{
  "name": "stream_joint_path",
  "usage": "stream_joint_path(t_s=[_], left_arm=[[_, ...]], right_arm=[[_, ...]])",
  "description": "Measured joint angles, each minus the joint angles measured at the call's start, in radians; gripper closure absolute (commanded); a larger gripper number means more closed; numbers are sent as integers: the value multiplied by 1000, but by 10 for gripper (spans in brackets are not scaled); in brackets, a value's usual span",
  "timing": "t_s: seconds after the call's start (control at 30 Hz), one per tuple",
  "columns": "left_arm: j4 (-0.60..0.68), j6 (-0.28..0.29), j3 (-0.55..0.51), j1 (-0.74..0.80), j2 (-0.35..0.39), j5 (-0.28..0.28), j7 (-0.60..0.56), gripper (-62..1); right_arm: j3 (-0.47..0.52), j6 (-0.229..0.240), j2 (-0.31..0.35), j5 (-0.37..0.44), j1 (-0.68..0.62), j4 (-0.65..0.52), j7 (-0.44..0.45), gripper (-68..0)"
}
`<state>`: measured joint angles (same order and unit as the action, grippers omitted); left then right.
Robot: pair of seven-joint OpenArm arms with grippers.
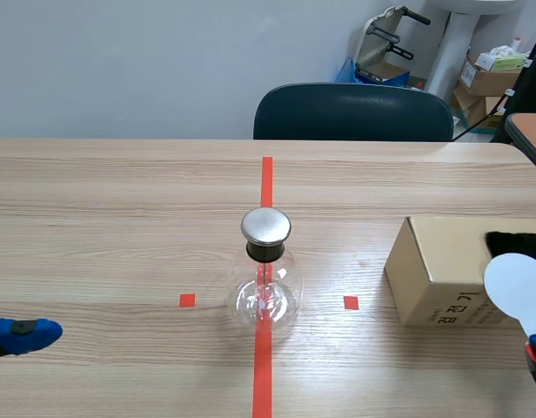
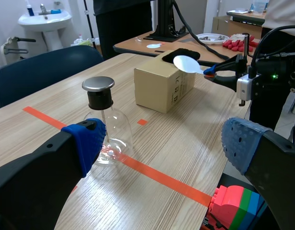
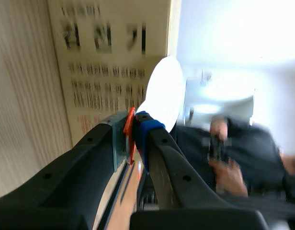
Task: Do the electroscope experiment
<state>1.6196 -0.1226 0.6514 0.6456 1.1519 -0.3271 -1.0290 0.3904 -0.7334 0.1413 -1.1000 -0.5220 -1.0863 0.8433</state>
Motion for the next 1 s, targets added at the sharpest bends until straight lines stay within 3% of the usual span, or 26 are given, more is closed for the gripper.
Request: stream_joint_path(t_s=[0.1,0.17,0.23,0.4,0.5,0.63,0.7,0.77,0.9,1.0], left_arm=[[0,0,0,0,0,0,0,-523],[0,0,0,0,0,0,0,-523],[0,0,0,0,0,0,0,-523],[0,0,0,0,0,0,0,-523],[0,0,0,0,0,0,0,-523],[0,0,0,0,0,0,0,-523],[0,0,0,0,0,0,0,-523],[0,0,0,0,0,0,0,-523],[0,0,0,0,0,0,0,-523],[0,0,0,0,0,0,0,-523]], right_arm=[[0,0,1,12,1,0,-207,-20],[1,0,5,13,0,0,-264,-20],[1,0,6,11,0,0,-234,-20],[0,0,5,7,1,0,-18,-20],[0,0,5,7,1,0,-38,-20],[0,0,5,10,1,0,-234,-20],[1,0,6,12,1,0,-272,-20],[1,0,6,11,1,0,-234,-20],[1,0,6,7,1,0,-55,-20],[0,0,6,8,1,0,-45,-20]])
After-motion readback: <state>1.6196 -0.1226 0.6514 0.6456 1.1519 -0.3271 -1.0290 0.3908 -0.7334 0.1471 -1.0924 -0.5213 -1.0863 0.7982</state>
